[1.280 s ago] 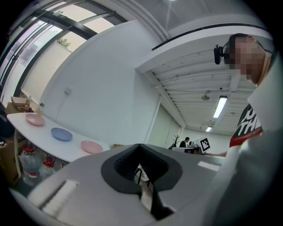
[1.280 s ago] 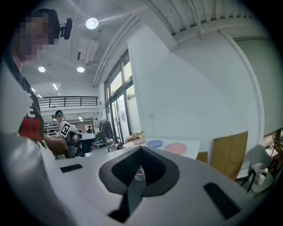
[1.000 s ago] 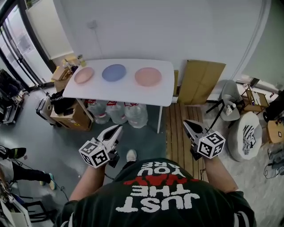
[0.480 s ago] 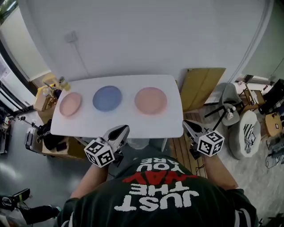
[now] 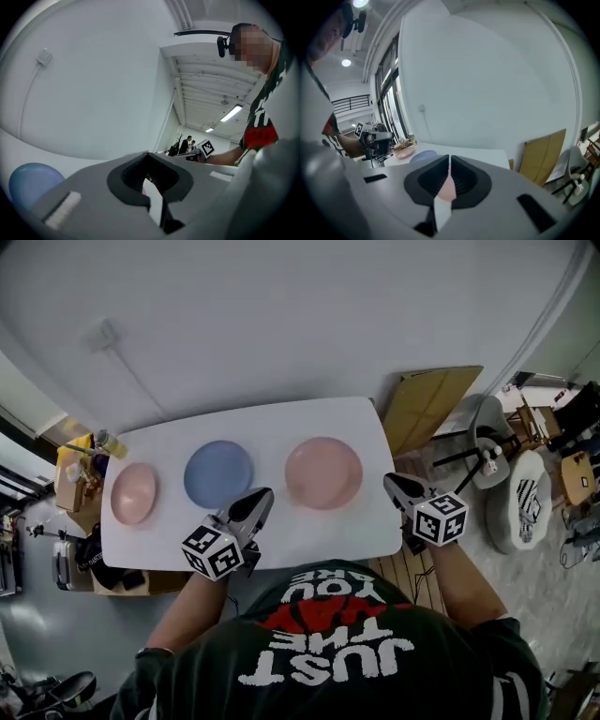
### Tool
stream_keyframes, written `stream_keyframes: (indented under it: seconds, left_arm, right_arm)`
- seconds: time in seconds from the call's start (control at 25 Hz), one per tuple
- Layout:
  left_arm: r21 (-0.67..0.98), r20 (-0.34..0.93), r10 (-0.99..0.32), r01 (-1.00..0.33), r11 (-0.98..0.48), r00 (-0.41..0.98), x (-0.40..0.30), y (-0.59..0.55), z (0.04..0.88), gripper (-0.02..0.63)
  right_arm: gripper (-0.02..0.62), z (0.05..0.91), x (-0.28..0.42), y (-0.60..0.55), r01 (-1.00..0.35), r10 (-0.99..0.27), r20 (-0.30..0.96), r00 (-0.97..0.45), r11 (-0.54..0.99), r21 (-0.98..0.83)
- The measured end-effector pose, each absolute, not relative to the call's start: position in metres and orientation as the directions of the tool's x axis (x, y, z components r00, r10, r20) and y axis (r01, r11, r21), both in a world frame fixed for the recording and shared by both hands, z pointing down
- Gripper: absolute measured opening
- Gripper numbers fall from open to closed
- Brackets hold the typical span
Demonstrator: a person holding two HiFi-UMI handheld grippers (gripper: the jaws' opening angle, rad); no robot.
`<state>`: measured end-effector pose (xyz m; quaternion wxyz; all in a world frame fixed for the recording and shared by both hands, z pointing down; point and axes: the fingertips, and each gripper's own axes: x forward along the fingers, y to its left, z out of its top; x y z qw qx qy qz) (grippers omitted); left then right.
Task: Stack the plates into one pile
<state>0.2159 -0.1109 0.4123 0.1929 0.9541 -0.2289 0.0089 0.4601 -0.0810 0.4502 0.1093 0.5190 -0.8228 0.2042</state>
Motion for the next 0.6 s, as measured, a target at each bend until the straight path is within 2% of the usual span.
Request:
stream_keyframes:
  seconds: [0.32,0.6]
  left_arm:
    - [0.35,0.154,-0.523,-0.541,-0.765,0.838,0.26,-0.13,0.432,0.0]
    - [0.369,0.192,-0.493,-0.528,-0.765,0.849,0.267,-0.141,0.452,0.0]
  right_arm:
    - [-0.002,0.503,0.491,-0.14,-0.844,-0.714,0.45,-0.537,0.441,-0.307]
    - [0.004,0.594,0.501,-0.183,-0.844,-0.598,0.609,-0.521,0.251,-0.475]
